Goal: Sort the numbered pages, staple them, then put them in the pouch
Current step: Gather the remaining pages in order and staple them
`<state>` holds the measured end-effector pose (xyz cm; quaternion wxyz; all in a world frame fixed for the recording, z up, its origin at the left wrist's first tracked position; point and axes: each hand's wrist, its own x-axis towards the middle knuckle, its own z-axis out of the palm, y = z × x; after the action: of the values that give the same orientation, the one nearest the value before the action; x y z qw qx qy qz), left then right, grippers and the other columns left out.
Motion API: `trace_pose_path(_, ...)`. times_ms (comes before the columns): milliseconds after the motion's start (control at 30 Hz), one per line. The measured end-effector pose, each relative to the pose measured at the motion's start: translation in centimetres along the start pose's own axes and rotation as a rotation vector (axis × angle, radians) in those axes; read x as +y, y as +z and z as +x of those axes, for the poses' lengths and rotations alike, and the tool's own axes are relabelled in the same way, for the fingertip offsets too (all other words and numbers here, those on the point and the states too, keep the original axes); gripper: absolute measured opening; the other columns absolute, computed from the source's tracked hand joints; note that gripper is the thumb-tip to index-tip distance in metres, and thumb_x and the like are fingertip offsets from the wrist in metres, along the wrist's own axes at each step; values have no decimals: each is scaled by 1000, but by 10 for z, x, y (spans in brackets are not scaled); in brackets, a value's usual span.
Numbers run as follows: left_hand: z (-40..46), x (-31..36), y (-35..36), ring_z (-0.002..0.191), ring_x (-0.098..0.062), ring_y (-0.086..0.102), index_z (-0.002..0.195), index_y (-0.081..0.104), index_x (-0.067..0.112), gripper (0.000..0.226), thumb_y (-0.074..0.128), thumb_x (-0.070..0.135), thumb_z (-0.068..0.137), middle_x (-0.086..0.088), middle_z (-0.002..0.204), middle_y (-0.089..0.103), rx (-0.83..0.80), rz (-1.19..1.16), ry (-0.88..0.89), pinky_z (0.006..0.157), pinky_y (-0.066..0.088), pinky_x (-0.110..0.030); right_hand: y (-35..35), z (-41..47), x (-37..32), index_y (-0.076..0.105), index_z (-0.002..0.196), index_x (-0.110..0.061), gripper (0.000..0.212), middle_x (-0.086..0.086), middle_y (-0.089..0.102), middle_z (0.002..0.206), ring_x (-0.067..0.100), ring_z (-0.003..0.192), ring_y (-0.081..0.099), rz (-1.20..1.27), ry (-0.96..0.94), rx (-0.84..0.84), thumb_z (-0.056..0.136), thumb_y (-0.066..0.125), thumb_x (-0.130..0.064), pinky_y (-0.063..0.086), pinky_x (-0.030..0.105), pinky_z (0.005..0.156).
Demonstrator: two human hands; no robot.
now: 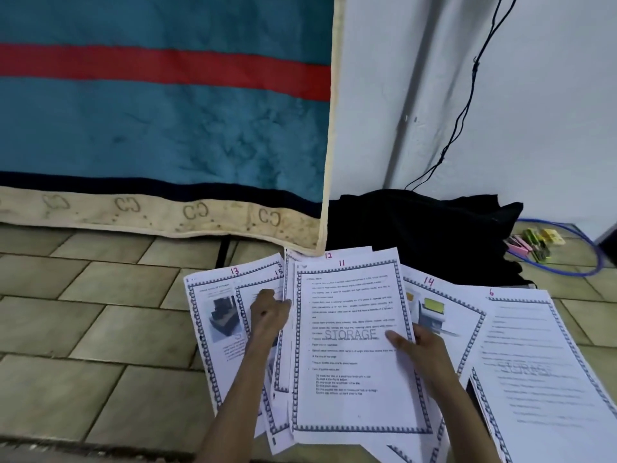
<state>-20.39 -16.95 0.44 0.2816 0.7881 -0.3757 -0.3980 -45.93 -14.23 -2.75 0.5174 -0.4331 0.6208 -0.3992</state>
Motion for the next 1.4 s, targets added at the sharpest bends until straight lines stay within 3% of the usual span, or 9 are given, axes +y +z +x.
trace_pose_path(133, 5, -16, -27, 63, -8, 48, 75, 56, 13, 11, 57, 14, 87, 0, 73, 55, -4, 72, 27, 67, 40, -19, 0, 3, 1, 70, 94, -18, 15, -2, 73, 91, 16, 85, 69, -28, -18, -13, 82, 69, -9, 54, 33, 76)
trace_pose_path(233, 7, -38, -67, 88, -28, 61, 80, 65, 6, 5, 60, 6, 83, -12, 92, 64, 55, -96, -47, 81, 51, -32, -1, 5, 3, 71, 95, -17, 15, 4, 73, 95, 21, 87, 69, -62, -26, -16, 82, 70, -10, 54, 39, 83)
trace_pose_path(433, 4, -73, -99, 72, -31, 64, 111, 58, -9, 27, 41, -5, 90, -19, 87, 67, -54, -520, -141, 65, 55, -33, 7, 11, 0, 69, 100, -16, 19, 9, 71, 102, 26, 92, 67, -55, -10, -91, 85, 66, -7, 52, 48, 90)
trace_pose_path(600, -5, -90, -99, 66, -25, 66, 116, 55, -7, 30, 36, -1, 94, -17, 93, 65, -90, -569, -89, 53, 55, -26, 56, 15, -13, 71, 97, -15, 14, 9, 73, 98, 28, 89, 70, -40, -4, -232, 84, 67, -11, 55, 47, 85)
trace_pose_path(767, -8, -95, -101, 82, -30, 68, 104, 66, 3, 34, 53, 32, 93, -17, 99, 71, -81, -606, -95, 72, 55, -35, 120, 12, -11, 71, 91, -12, 9, 0, 75, 81, 14, 68, 70, -43, 40, -302, 84, 68, -8, 57, 26, 62)
trace_pose_path(867, -11, -93, -96, 83, -25, 69, 100, 67, 9, 25, 74, 18, 78, -15, 102, 71, -35, -462, 2, 72, 56, -32, 136, 9, -7, 70, 86, -17, 3, 5, 73, 91, 13, 74, 68, -43, 41, -308, 85, 67, -16, 54, 22, 61)
trace_pose_path(1000, -17, -89, -105, 92, -28, 67, 105, 62, 15, 36, 74, 2, 74, -13, 107, 68, -30, -399, 85, 76, 57, -38, 135, 12, -2, 67, 98, -1, 39, 24, 66, 84, 35, 76, 64, -7, 84, -311, 87, 63, -38, 54, 35, 75)
trace_pose_path(1167, -31, -76, -164, 83, -30, 69, 103, 65, 8, 23, 68, 6, 80, -16, 97, 71, 196, -330, 157, 79, 56, -48, 131, 14, -7, 59, 104, -3, 29, 15, 73, 85, 26, 78, 72, 301, 274, -353, 98, 44, -27, 60, 29, 66)
trace_pose_path(1400, -58, -47, -202, 64, -14, 71, 102, 62, 7, 24, 66, 10, 79, -8, 88, 72, 149, -623, 299, 52, 57, -25, 119, 11, -22, 52, 127, -3, 67, 16, 68, 110, 23, 94, 70, 457, 382, -495, 91, 35, -57, 58, 29, 76)
